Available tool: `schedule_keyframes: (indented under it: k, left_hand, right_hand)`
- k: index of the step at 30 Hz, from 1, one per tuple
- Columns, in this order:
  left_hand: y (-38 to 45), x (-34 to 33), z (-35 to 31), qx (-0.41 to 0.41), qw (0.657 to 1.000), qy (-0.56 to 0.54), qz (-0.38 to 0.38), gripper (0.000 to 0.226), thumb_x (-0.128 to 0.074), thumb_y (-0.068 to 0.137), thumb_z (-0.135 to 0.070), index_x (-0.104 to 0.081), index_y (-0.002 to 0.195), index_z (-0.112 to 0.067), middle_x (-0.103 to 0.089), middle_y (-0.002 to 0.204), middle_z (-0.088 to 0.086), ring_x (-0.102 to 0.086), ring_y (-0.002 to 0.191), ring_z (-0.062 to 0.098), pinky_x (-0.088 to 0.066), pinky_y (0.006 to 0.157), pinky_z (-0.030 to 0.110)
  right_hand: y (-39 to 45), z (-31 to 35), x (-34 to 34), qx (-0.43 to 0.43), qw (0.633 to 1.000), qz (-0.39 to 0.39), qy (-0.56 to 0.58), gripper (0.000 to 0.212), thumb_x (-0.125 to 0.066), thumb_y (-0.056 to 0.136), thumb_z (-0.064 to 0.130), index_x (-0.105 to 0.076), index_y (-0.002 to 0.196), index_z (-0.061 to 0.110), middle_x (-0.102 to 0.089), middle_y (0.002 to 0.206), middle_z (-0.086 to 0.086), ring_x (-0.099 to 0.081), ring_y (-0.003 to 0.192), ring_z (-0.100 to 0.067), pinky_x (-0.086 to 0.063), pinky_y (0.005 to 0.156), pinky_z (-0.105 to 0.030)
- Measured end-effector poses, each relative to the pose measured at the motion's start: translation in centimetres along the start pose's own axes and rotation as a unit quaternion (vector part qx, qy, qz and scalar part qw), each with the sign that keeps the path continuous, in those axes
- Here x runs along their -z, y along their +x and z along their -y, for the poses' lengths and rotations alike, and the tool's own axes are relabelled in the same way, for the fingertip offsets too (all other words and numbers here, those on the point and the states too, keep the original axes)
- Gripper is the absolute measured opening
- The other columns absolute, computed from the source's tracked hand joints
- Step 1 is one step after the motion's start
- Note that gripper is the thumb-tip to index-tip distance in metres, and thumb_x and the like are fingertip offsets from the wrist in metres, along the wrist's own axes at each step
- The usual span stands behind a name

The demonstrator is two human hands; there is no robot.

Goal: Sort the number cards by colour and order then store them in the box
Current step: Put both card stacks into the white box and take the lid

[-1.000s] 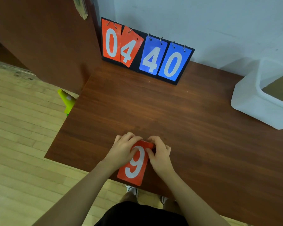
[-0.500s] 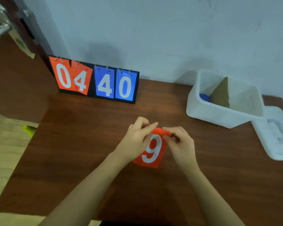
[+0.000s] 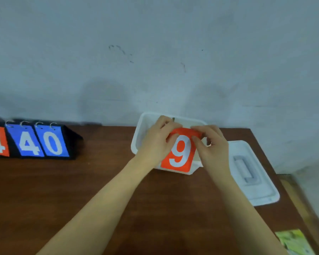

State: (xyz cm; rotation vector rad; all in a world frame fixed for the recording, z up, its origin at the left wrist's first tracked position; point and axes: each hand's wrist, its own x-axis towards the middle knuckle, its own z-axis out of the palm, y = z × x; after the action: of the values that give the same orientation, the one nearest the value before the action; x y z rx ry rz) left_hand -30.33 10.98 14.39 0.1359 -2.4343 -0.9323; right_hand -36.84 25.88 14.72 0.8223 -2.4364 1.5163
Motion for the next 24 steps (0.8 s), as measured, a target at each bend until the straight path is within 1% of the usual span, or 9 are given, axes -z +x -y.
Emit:
schedule_keyframes:
  k: [2,7,10,12,14,16,18,21,24]
  left_hand:
    - [2.5,-1.6,-0.9,0.02,0.999,-0.021,0.014,0.021,-0.055,0.089,-0.015,-0.064,0.107,-0.012,-0.045,0.099,-0.007,-0.052,0.089,0.009,-0.045,0.083,0.022]
    - [6.2,-5.3,-0.6,0.053,0.998,-0.032,0.02,0.017,-0.055,0.089,-0.009,-0.065,0.102,-0.009,-0.045,0.097,-0.007,-0.052,0.085,0.011,-0.045,0.079,0.022]
    - [6.6,-7.2,1.4,0.077,0.995,-0.023,0.062,0.012,-0.056,0.088,-0.009,-0.062,0.097,-0.007,-0.044,0.096,-0.006,-0.052,0.086,0.015,-0.046,0.08,0.025]
    - [6.0,-8.2,3.0,0.079,0.989,-0.001,0.124,0.01,-0.055,0.088,-0.011,-0.06,0.096,-0.007,-0.049,0.099,-0.002,-0.055,0.092,0.02,-0.047,0.085,0.033]
    - [5.3,-8.9,4.5,0.065,0.979,0.046,0.19,0.013,-0.053,0.09,-0.017,-0.062,0.098,-0.011,-0.055,0.107,-0.001,-0.057,0.095,0.019,-0.047,0.088,0.036]
    - [5.1,-9.3,5.5,0.039,0.969,0.082,0.232,0.014,-0.052,0.091,-0.02,-0.064,0.095,-0.016,-0.058,0.104,-0.003,-0.057,0.093,0.016,-0.044,0.089,0.035]
    - [5.3,-9.5,5.7,0.026,0.964,0.09,0.248,0.015,-0.051,0.091,-0.021,-0.066,0.096,-0.018,-0.06,0.1,-0.005,-0.057,0.093,0.014,-0.041,0.09,0.032]
    - [5.7,-10.0,5.7,-0.015,0.961,0.12,0.25,0.019,-0.049,0.092,-0.021,-0.066,0.099,-0.016,-0.061,0.1,-0.003,-0.056,0.094,0.015,-0.037,0.093,0.029]
    - [5.8,-10.4,6.2,-0.065,0.951,0.191,0.234,0.022,-0.044,0.094,-0.021,-0.064,0.097,-0.014,-0.061,0.097,-0.002,-0.055,0.095,0.016,-0.027,0.092,0.026]
  right_hand:
    - [2.4,-1.7,1.3,0.005,1.0,-0.012,-0.005,0.022,-0.063,0.08,-0.003,-0.071,0.094,0.013,-0.058,0.093,0.001,-0.053,0.081,0.007,-0.038,0.073,-0.003]
    - [5.8,-5.5,1.8,-0.002,1.0,-0.006,-0.02,0.02,-0.059,0.086,0.0,-0.072,0.095,0.013,-0.057,0.093,0.005,-0.055,0.082,0.009,-0.04,0.075,0.0]
    - [6.0,-7.8,1.0,-0.015,0.999,0.04,-0.027,0.018,-0.057,0.089,0.005,-0.071,0.097,0.012,-0.058,0.094,0.003,-0.055,0.079,0.005,-0.04,0.074,0.0]
    - [5.5,-9.5,0.4,-0.012,0.993,0.09,-0.077,0.022,-0.052,0.087,0.01,-0.071,0.098,0.017,-0.061,0.097,0.002,-0.054,0.082,-0.001,-0.037,0.078,-0.01]
    - [4.8,-11.1,-0.3,-0.016,0.973,0.149,-0.173,0.025,-0.05,0.087,0.012,-0.07,0.097,0.022,-0.065,0.101,0.002,-0.056,0.09,-0.015,-0.026,0.082,-0.024]
    - [4.3,-11.9,-0.7,-0.027,0.953,0.178,-0.242,0.021,-0.052,0.089,0.012,-0.07,0.095,0.022,-0.066,0.1,0.003,-0.053,0.1,-0.021,-0.014,0.085,-0.025]
    - [4.1,-12.0,-0.9,-0.037,0.944,0.181,-0.272,0.02,-0.054,0.089,0.013,-0.07,0.095,0.024,-0.066,0.099,0.007,-0.046,0.106,-0.019,-0.007,0.082,-0.023]
    - [4.5,-12.0,-1.1,-0.053,0.939,0.174,-0.291,0.021,-0.052,0.088,0.013,-0.07,0.092,0.024,-0.068,0.095,0.008,-0.043,0.106,-0.018,-0.007,0.081,-0.024]
    - [4.6,-11.9,-2.1,-0.05,0.922,0.185,-0.337,0.027,-0.047,0.091,0.015,-0.07,0.096,0.028,-0.068,0.095,0.009,-0.042,0.108,-0.018,-0.011,0.088,-0.031]
